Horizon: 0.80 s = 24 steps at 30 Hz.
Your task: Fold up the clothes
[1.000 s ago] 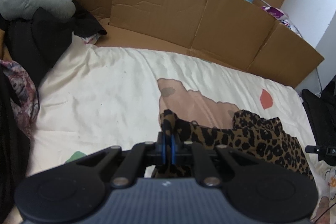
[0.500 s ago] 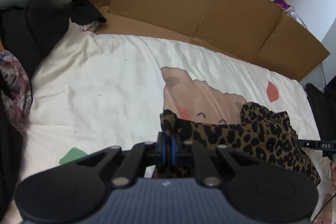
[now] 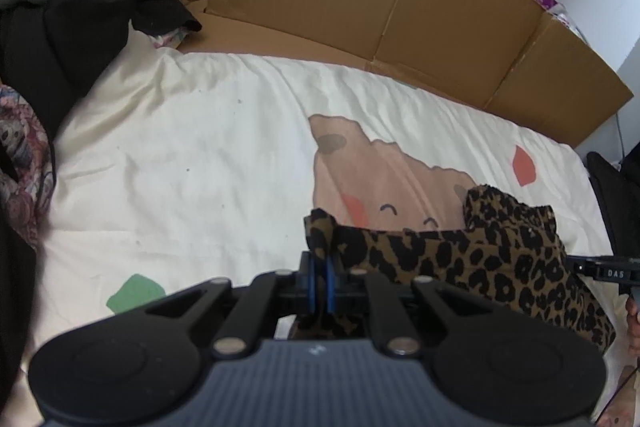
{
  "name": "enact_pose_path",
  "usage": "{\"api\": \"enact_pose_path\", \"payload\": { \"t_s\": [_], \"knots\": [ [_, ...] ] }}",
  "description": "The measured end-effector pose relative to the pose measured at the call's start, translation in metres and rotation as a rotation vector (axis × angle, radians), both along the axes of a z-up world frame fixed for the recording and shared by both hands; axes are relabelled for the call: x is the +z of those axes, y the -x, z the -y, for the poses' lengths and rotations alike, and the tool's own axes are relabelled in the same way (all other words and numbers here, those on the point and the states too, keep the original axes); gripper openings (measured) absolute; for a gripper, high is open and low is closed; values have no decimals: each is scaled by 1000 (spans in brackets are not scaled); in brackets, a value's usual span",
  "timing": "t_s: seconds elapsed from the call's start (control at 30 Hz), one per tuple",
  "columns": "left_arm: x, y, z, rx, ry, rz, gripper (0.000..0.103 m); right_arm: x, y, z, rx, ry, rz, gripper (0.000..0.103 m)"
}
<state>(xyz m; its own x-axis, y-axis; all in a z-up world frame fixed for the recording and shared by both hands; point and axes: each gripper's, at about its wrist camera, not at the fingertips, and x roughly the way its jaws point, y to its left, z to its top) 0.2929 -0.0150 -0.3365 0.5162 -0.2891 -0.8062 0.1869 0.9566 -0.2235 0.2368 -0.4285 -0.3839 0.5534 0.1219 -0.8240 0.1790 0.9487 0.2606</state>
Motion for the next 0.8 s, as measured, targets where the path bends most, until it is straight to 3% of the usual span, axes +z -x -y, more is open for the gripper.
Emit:
{"api": "enact_pose_path", "payload": {
  "t_s": [0.17,0.53,0.8],
  "knots": [
    [8,4,0,3,3,28,6,10,4,4,-26,-15,12,6],
    [45,17,5,-4,30,120,6,75,46,9,-123,8,161,4],
    [74,16,15,-31,43,190,6,103,68,17,-192,27,222,0]
  ]
}}
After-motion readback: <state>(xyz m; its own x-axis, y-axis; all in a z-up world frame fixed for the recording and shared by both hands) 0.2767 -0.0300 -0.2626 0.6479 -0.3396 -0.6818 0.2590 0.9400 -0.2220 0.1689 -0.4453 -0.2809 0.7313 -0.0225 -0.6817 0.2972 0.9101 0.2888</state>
